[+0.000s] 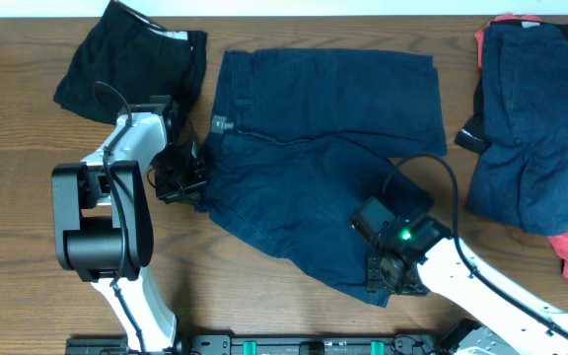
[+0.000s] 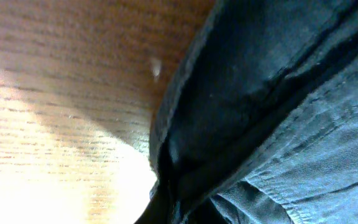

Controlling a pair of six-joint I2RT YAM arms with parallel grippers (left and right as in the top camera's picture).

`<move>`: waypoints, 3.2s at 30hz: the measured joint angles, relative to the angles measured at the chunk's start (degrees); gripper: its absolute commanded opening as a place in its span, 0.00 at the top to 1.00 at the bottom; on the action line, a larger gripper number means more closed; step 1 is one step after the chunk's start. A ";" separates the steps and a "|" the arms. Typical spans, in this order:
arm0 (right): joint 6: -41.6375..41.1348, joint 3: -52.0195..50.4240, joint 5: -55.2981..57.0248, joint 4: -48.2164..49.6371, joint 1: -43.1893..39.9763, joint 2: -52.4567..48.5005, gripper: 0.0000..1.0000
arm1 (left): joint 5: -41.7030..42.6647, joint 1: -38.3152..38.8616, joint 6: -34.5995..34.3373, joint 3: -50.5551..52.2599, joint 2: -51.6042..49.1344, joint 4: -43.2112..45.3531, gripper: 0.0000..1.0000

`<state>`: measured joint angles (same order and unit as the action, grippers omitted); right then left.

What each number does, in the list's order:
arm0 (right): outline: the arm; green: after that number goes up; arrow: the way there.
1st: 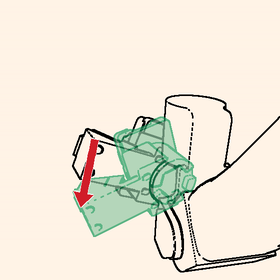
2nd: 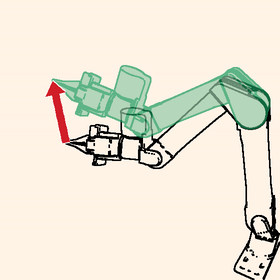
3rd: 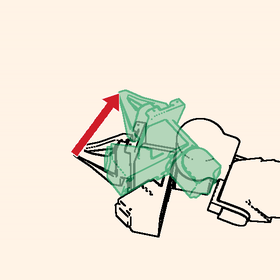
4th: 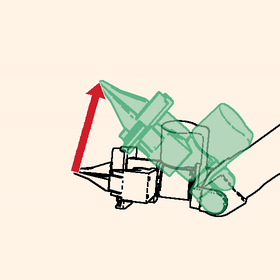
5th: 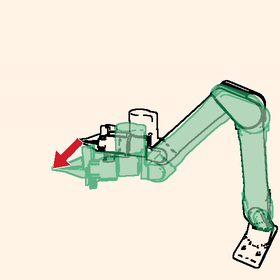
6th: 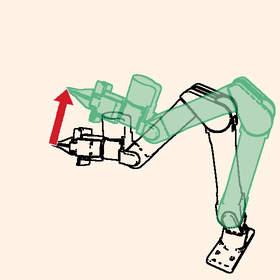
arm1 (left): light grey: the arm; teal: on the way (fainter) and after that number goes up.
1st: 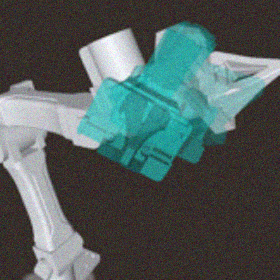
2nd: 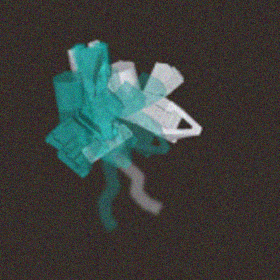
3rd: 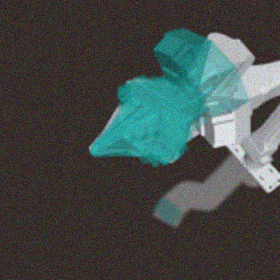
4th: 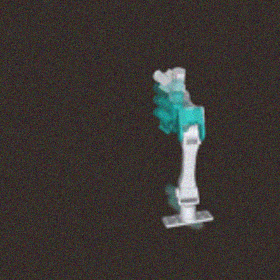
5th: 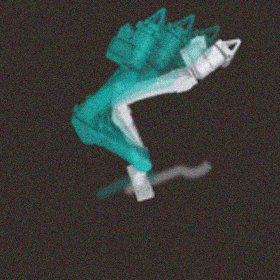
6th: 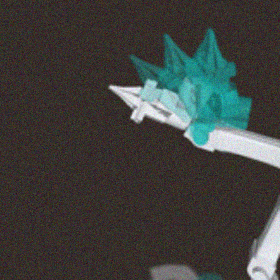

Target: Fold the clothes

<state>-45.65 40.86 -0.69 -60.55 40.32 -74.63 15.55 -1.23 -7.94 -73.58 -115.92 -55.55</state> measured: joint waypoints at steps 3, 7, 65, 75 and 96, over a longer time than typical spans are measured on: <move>-1.90 -2.43 -0.13 3.41 0.50 -0.42 0.51 | 0.26 0.00 0.00 0.00 0.04 0.48 0.94; -4.20 -4.22 -0.68 5.40 0.52 -1.38 0.55 | 0.42 0.00 0.00 0.00 0.09 0.72 0.94; 33.92 43.82 -10.58 -21.79 -45.86 3.52 0.99 | -6.10 2.51 -8.55 1.79 50.40 -13.18 0.94; 36.59 51.39 -7.76 -24.63 -47.74 9.94 0.99 | -6.84 2.67 -8.57 1.79 59.12 -17.00 0.94; 39.89 52.35 -2.91 -18.91 -47.08 -7.89 0.99 | -5.35 5.70 -3.19 1.79 50.45 -16.68 0.85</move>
<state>-5.76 93.21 -3.60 -79.46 -6.76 -82.52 10.20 4.47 -11.14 -71.79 -65.47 -72.23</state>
